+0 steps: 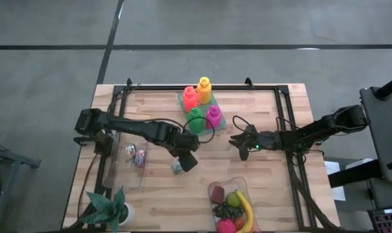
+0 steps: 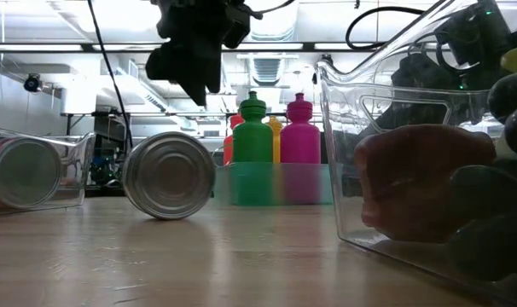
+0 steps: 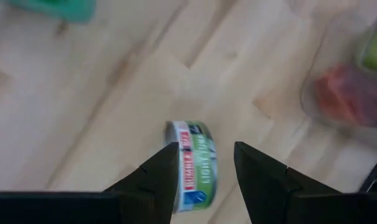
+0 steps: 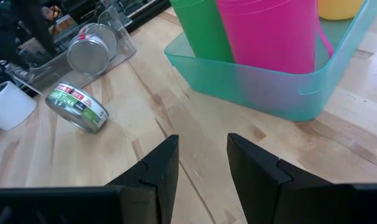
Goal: Pick & Place Food Item
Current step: Put the green and white tuna can into the top transparent bin
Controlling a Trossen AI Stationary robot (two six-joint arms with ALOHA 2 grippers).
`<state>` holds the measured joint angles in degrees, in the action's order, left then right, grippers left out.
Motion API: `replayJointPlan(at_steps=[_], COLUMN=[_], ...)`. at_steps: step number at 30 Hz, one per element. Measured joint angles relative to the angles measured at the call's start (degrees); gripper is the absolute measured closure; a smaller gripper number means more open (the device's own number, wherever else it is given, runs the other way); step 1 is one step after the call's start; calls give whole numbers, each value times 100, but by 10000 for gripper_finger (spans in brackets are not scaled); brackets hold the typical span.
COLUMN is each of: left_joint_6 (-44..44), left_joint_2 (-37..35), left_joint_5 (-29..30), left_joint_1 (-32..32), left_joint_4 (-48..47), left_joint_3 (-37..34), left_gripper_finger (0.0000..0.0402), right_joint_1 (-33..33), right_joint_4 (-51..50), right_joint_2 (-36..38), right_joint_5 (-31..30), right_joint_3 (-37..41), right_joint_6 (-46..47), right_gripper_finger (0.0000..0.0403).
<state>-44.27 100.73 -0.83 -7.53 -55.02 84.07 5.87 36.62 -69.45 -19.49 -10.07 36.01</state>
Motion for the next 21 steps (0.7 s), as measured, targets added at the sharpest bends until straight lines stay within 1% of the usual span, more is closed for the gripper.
replayJointPlan(at_steps=[3,6,10,12,16,21], left_joint_6=[77,-29,-23,-72,-289,-338], left_joint_2=[-151,-307,-443,-457,-457,-457], left_joint_5=[40,-37,-444,-480,-481,-475], left_joint_1=[107,130,144,170,235,310], left_joint_4=[77,292,233,189,189,106], left_joint_3=[0,0,0,0,-4,-9], left_gripper_finger=[242,242,242,235,200,135], right_joint_1=[-1,0,0,0,0,0], right_joint_4=[-2,-7,-9,-11,-22,-22], right_joint_2=[0,0,0,0,0,0], right_joint_5=[-2,0,0,0,0,0], right_joint_3=[0,-2,-2,-2,-2,-2], right_joint_6=[0,0,0,0,0,0], right_gripper_finger=[269,269,269,269,269,269])
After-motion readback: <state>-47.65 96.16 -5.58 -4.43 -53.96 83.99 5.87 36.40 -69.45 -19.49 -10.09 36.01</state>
